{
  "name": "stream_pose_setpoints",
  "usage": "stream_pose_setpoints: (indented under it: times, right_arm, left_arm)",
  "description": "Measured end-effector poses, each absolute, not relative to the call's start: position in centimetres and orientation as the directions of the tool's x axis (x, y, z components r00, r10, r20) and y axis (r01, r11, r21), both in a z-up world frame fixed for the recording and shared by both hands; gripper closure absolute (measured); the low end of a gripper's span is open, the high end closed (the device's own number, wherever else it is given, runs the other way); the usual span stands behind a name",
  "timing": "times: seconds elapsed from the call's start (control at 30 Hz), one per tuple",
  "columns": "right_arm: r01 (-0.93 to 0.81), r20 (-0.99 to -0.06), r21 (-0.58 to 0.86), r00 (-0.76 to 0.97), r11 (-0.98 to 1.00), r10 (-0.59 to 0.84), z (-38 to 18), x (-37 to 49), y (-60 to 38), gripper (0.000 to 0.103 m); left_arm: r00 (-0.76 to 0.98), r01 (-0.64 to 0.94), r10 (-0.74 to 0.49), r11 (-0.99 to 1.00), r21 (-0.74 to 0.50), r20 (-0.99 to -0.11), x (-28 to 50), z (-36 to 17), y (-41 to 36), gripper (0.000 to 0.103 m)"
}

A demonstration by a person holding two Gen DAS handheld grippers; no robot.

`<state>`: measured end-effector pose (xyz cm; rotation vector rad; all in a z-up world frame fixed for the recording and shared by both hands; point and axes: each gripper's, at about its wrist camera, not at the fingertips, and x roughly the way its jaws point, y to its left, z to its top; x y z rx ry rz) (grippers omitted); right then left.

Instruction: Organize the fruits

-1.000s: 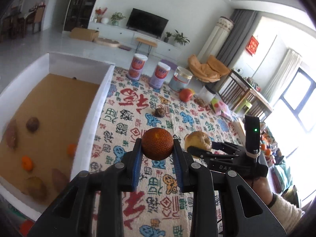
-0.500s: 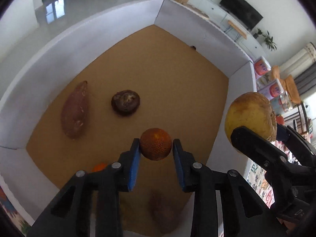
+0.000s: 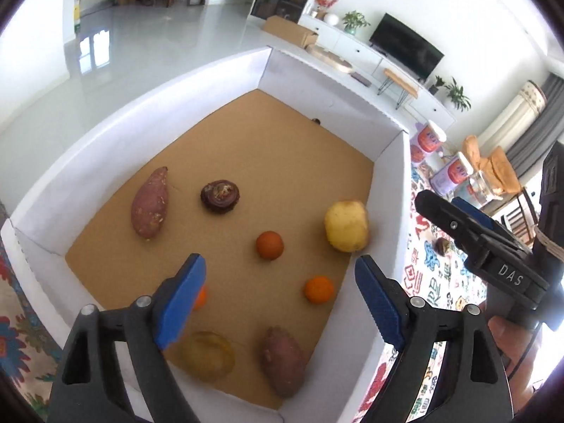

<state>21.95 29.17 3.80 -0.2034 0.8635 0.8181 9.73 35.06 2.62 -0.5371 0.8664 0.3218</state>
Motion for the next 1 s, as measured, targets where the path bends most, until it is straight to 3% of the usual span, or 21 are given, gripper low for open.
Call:
stream_pose_setpoints:
  times: [0.13,0.27,0.43,0.63,0.8,1.0]
  right_arm:
    - [-0.663,-0.712,0.020,0.516,0.748,0.476,2.3,20.3,20.9,0.000]
    - [-0.551,-0.752,-0.042,0.566,0.834,0.336,-2.4,19.6,9.4,0.000]
    - [-0.371,-0.806,-0.102,0.575,0.923,0.142,-6.0,18.5,-3.8,0.000]
    - [-0.212,-0.815,-0.037,0.572,0.977,0.094,-8.1,17.4,-11.9,0.000]
    - [-0.173,-0.810,-0.006,0.579,0.985,0.097,-9.7,17.0,-12.6,0.000]
    - [-0.176,-0.814,-0.010,0.573,0.984,0.094,-9.9,17.1,-12.5,0.000]
  left_arm:
    - [0.670,-0.329,-0.001,0.896,-0.298,-0.742,9.2,4.2,28.0,0.010]
    - [0.657,-0.105,-0.158,0.949,-0.297,-0.737,9.9,3.9,19.0,0.006]
    - [0.569,0.043,-0.257,0.958,-0.283,-0.781,13.1,-1.6,9.7,0.005]
    - [0.580,0.040,-0.146,0.988,-0.151,-0.801,16.1,-6.3,4.1,0.005]
    - [0.590,0.044,-0.051,0.999,-0.031,-0.806,16.7,-8.5,3.4,0.005]
    - [0.584,0.050,-0.032,0.999,-0.003,-0.811,17.1,-8.9,2.9,0.000]
